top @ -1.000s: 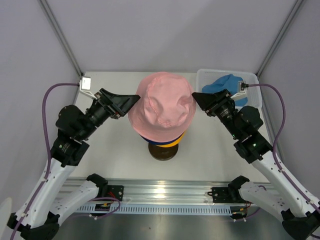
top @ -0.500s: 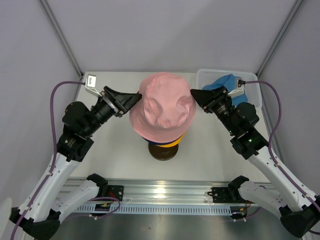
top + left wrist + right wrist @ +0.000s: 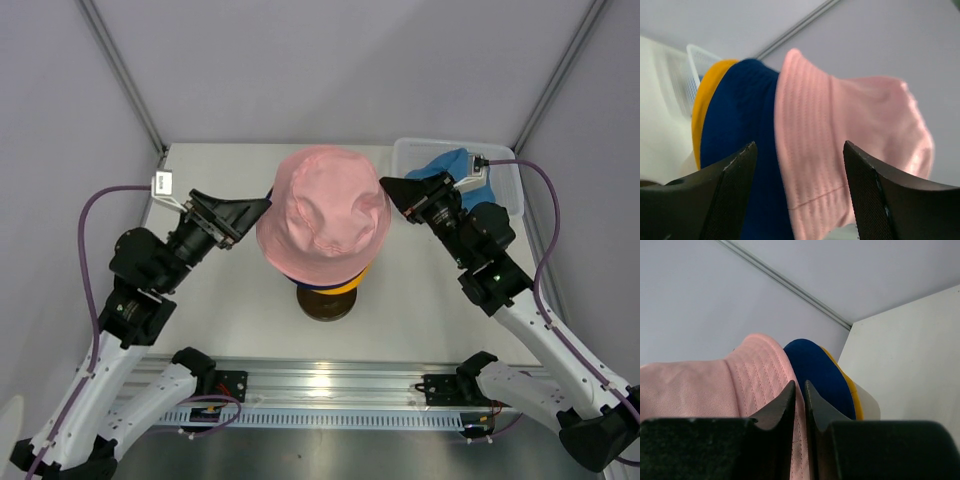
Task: Stack the hats
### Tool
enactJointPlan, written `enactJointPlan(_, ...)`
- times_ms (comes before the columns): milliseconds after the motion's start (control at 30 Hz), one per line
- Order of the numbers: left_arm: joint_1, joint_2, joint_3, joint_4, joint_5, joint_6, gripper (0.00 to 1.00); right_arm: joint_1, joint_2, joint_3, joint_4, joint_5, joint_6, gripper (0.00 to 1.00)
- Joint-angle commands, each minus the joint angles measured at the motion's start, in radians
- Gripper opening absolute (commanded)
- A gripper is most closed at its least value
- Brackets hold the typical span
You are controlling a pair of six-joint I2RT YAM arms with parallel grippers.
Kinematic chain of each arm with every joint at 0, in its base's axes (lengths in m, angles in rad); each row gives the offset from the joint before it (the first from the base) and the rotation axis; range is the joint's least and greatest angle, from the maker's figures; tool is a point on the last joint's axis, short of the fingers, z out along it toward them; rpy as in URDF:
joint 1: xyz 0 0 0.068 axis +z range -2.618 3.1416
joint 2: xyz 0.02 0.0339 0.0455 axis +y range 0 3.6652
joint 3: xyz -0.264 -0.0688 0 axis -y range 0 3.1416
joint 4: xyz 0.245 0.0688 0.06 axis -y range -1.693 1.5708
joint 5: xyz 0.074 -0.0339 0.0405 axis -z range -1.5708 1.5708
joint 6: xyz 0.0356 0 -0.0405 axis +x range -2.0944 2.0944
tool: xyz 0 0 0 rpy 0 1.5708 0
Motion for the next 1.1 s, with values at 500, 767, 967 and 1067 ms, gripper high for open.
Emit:
enactJointPlan(500, 0.004, 0.042, -0.051, 0.104, 0.102, -0.059, 0.01, -0.004, 0.031, 0.039, 0.067, -0.032, -0.009, 0.1)
enactJointPlan(767, 0.004, 0.119, 0.039, 0.041, -0.023, 0.055, 0.01, -0.011, 0.029, 0.05, 0.056, 0.018, -0.068, 0.0)
enactJointPlan(967, 0.005, 0.14, 0.085, 0.003, -0.126, 0.096, 0.01, -0.035, 0.037, 0.077, 0.033, 0.032, -0.12, 0.0)
enactJointPlan(1067, 0.005, 0.157, 0.111, -0.029, -0.209, 0.13, 0.01, -0.052, 0.038, 0.074, 0.024, 0.026, -0.126, 0.0)
